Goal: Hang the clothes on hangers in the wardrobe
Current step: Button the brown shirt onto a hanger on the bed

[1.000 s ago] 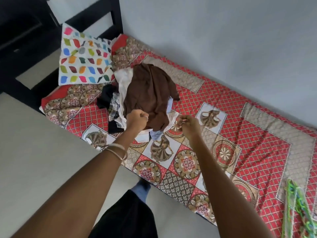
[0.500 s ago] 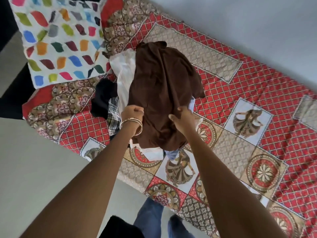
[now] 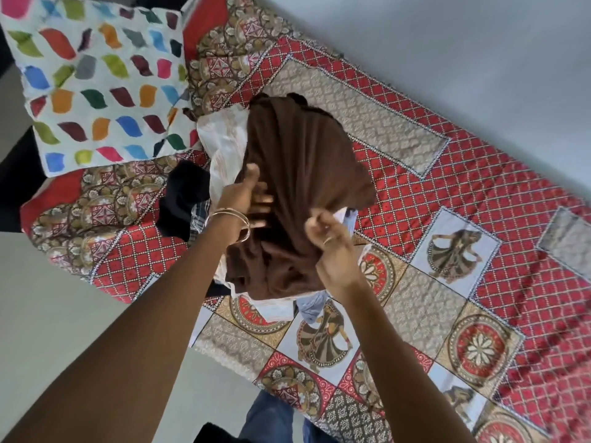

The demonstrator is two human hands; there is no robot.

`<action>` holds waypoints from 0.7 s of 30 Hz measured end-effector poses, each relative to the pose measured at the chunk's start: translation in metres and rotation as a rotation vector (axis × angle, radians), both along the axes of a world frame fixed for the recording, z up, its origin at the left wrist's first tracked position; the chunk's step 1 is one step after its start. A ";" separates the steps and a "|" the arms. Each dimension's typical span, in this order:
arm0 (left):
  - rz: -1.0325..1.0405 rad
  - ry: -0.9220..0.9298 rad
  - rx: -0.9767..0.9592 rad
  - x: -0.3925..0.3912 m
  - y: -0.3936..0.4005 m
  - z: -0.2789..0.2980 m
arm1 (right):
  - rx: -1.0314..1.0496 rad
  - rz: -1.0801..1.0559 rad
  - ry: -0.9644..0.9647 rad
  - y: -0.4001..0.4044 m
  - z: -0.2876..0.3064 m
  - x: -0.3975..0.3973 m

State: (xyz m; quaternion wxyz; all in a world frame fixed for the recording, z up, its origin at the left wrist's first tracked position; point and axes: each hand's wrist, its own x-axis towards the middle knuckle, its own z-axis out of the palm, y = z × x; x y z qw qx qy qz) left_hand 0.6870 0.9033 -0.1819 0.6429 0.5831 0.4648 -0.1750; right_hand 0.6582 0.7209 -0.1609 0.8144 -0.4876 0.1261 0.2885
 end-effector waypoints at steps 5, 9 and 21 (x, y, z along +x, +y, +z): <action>-0.252 0.025 0.027 0.025 -0.033 0.025 | -0.193 1.042 -0.265 -0.011 0.026 0.017; -0.340 -0.061 0.190 0.024 -0.057 0.029 | -0.318 1.516 -0.264 -0.009 0.042 0.051; -1.440 0.595 -0.058 -0.072 0.029 0.038 | -0.932 0.281 -0.039 -0.062 -0.043 0.098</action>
